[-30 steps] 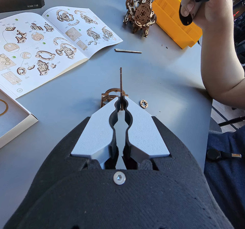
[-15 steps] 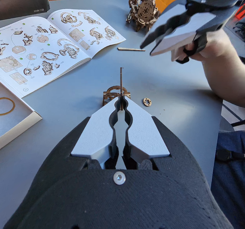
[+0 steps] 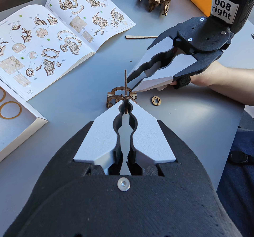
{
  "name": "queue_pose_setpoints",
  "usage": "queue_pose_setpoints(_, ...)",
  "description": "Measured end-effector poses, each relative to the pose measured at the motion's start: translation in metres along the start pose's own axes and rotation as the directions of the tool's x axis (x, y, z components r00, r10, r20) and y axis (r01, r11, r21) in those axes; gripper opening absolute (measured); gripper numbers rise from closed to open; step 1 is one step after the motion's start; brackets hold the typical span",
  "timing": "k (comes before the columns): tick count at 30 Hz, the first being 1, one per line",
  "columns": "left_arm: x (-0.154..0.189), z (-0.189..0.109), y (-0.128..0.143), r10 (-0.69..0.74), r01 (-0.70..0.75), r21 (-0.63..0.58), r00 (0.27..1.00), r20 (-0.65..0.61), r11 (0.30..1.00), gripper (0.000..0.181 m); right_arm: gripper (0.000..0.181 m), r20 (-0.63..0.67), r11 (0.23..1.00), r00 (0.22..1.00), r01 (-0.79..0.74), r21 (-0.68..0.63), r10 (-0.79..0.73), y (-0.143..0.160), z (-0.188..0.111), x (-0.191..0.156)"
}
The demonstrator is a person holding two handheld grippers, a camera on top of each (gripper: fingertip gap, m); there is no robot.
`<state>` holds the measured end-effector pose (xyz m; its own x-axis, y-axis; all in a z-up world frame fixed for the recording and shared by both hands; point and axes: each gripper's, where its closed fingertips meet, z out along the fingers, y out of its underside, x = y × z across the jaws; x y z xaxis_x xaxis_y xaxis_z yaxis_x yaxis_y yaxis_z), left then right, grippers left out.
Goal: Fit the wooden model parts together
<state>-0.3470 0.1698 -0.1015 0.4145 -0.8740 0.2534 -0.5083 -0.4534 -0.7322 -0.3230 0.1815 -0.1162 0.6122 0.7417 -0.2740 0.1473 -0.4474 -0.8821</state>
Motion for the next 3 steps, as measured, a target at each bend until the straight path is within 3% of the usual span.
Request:
queue_pose_setpoints(1, -0.0004, 0.0001, -0.0001, 0.001, -0.001, -0.003, 1.0, 0.004, 1.0, 0.0, 0.017, -0.007, 1.0, 1.0, -0.005, 0.012, 0.005, -0.0018, 0.0005, 0.0007)
queue_pose_setpoints(3, -0.0007, 0.0004, 0.0001, 0.005, -0.005, -0.012, 1.0, 0.009, 1.0, 0.0, 0.016, -0.025, 1.0, 0.999, -0.023, 0.01, 0.023, -0.0019, 0.0014, 0.0034)
